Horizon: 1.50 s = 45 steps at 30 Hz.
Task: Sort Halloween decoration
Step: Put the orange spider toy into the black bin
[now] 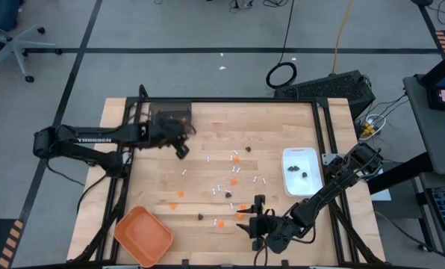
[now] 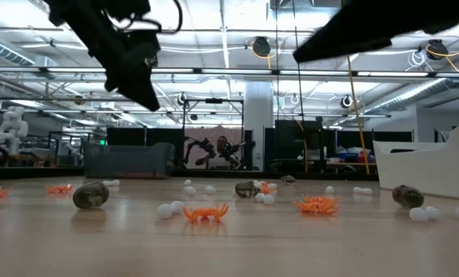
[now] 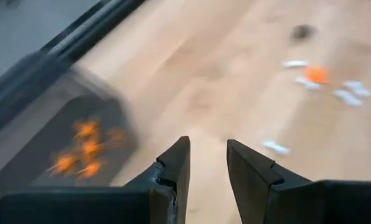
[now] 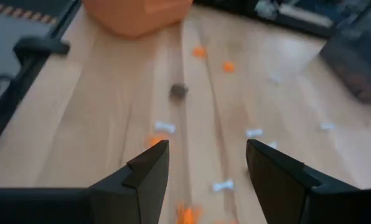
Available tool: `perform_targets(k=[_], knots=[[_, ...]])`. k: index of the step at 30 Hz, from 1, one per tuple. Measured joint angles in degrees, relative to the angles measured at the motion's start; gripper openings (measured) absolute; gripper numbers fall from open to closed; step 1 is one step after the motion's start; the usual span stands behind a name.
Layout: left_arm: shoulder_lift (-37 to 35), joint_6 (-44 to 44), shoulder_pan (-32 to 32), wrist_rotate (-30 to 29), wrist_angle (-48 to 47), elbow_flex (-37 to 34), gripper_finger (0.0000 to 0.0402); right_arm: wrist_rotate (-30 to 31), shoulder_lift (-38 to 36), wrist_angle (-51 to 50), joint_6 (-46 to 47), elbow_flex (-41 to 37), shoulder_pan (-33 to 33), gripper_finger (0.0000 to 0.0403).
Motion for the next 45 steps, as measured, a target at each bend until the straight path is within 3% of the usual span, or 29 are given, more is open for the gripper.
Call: perform_targets(k=[10,17,27,38,45], knots=[[0.7,-0.4,-22.2,-9.5,19.1,-4.3,0.0105,-10.6,0.0,-11.5,8.1,0.0,-4.9,0.0199],[7.0,-0.3,-31.3,-15.6,37.5,-9.4,0.0105,-10.7,0.0,-13.6,6.5,0.0,-5.6,0.0197],[18.5,4.6,-33.2,-16.9,54.6,-9.7,0.0105,-14.1,3.7,-16.0,11.5,0.0,-6.6,0.0151],[19.8,5.7,-33.2,-16.9,56.4,-9.6,0.0105,-15.7,8.1,-15.9,15.6,0.2,-8.5,0.0121],[19.8,5.7,-33.2,-16.7,56.5,-9.7,0.0105,-16.7,8.2,-15.9,15.0,0.2,-9.2,0.0043]])
